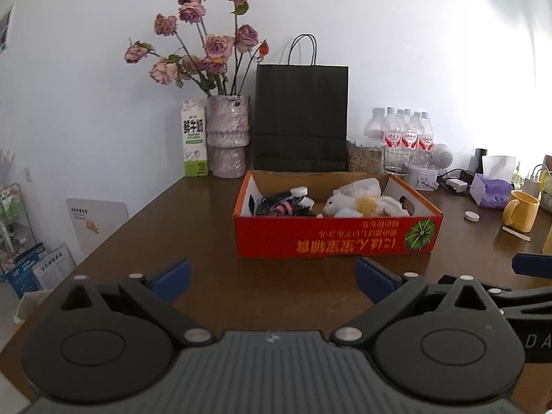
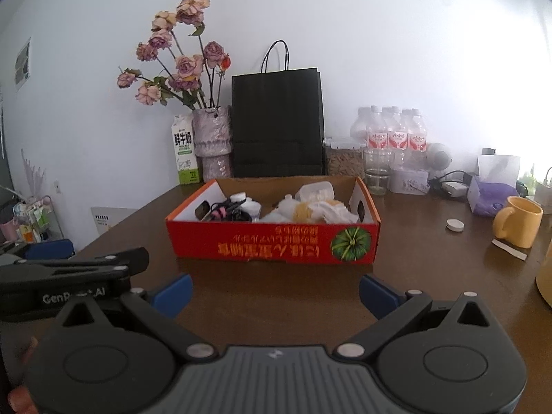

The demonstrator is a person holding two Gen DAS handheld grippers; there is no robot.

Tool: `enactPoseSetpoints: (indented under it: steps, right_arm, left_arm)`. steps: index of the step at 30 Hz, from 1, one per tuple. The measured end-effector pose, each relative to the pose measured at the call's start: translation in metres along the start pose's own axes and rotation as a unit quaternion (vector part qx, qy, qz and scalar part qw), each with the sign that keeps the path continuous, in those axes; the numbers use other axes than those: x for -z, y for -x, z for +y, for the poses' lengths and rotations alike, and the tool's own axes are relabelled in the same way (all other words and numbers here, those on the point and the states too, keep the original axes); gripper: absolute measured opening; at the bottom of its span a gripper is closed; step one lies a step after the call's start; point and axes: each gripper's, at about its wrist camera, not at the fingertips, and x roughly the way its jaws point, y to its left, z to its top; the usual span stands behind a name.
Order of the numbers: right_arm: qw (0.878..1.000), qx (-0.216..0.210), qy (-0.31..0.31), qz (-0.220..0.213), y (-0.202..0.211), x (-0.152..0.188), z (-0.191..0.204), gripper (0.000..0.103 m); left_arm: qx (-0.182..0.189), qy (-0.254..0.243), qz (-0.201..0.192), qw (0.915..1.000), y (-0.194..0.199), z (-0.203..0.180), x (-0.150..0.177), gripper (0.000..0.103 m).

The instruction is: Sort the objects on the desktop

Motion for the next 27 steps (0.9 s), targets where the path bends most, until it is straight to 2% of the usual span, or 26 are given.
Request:
enactPoseSetpoints:
  steps: [7,27]
  right_arm:
    - [1.000,-0.008,-0.002,0.011,0.006,0.013,0.004,0.103]
    - [1.000,-0.008,-0.004,0.007,0.011,0.014,0.004,0.103]
  left_arm:
    - [-0.012,0.002,0.005,0.9999,0.013,0.004,0.013,0.103]
    - [-0.020,-0.004,-0.003,0.9998,0.021,0.001,0.012,0.103]
